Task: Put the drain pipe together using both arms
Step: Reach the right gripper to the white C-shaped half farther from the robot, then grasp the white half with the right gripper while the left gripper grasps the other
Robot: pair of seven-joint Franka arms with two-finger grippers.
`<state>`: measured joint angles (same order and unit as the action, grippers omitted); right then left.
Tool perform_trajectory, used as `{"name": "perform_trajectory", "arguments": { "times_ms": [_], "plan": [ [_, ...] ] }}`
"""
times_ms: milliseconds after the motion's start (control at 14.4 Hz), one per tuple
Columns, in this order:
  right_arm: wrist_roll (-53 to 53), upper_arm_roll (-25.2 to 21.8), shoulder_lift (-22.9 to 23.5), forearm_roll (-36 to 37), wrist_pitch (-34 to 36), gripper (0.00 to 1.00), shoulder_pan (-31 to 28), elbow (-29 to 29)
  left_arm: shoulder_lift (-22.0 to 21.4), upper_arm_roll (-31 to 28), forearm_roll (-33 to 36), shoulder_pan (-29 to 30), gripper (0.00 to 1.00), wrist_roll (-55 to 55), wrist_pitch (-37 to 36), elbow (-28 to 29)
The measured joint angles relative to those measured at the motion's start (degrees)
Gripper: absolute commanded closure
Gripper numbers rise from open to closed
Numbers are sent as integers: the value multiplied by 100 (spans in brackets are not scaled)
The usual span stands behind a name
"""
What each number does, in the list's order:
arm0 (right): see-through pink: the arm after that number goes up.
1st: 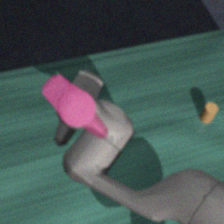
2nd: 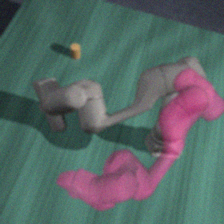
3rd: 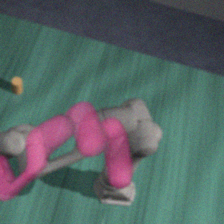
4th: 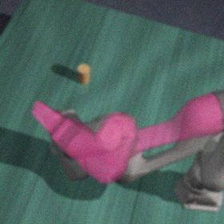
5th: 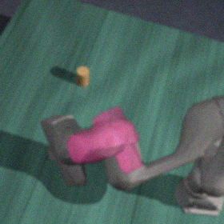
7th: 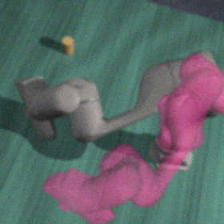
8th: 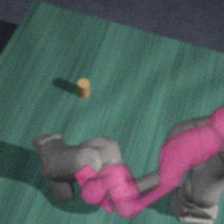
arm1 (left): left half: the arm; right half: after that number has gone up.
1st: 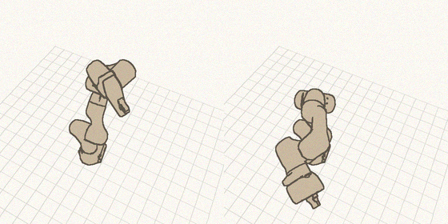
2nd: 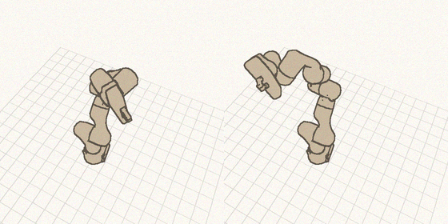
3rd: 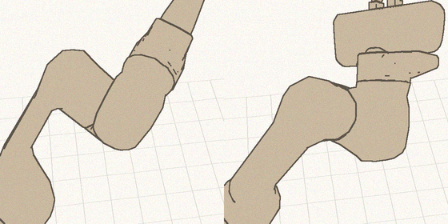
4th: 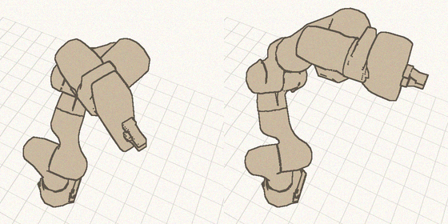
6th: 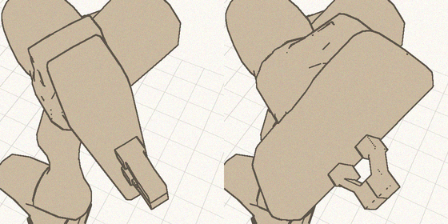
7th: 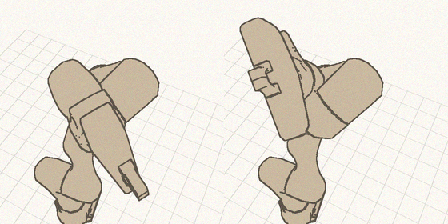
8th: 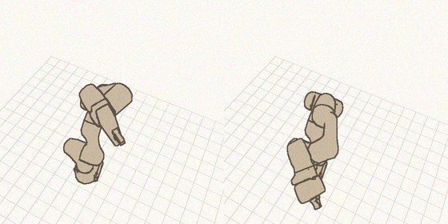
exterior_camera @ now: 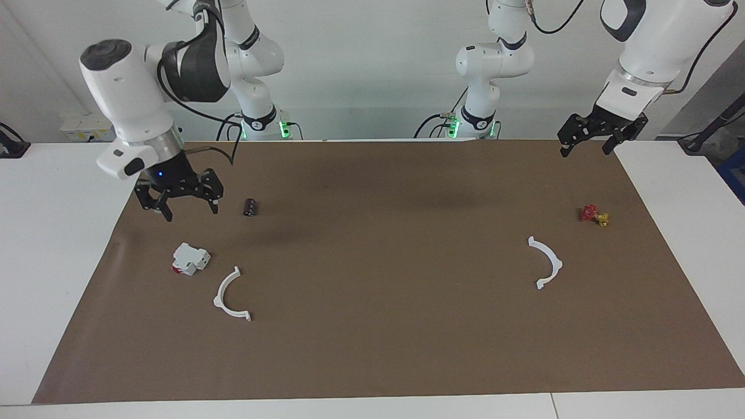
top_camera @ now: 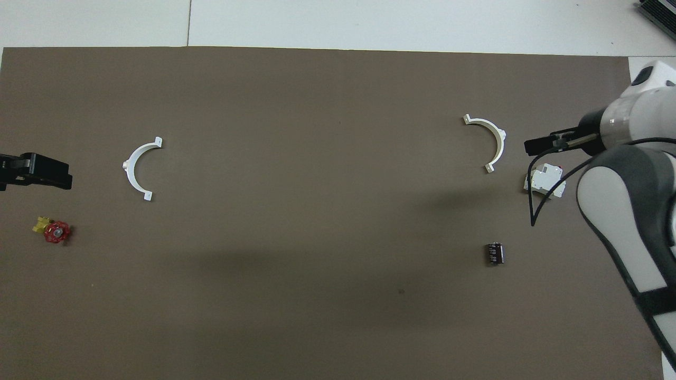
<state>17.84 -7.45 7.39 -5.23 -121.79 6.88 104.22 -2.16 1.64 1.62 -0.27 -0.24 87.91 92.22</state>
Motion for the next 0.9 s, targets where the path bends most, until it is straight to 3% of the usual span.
{"name": "perform_trajectory", "arguments": {
  "times_ms": [278,486,625,903],
  "plan": [
    [1290,-2,1105,-124,-1183,0,-53,-4,-1,-13,0,3,0,-1,161,70],
    [1884,-5,1713,-125,-1830,4,-106,-82,-50,-18,0,9,0,-1,785,464],
    [2105,-6,2000,-193,-2115,13,-153,-126,-50,-24,0,77,0,-1,1287,809],
    [2245,3,2190,-477,-2295,20,-143,-209,128,-36,-1,152,0,-2,2171,1348]
  ]
}}
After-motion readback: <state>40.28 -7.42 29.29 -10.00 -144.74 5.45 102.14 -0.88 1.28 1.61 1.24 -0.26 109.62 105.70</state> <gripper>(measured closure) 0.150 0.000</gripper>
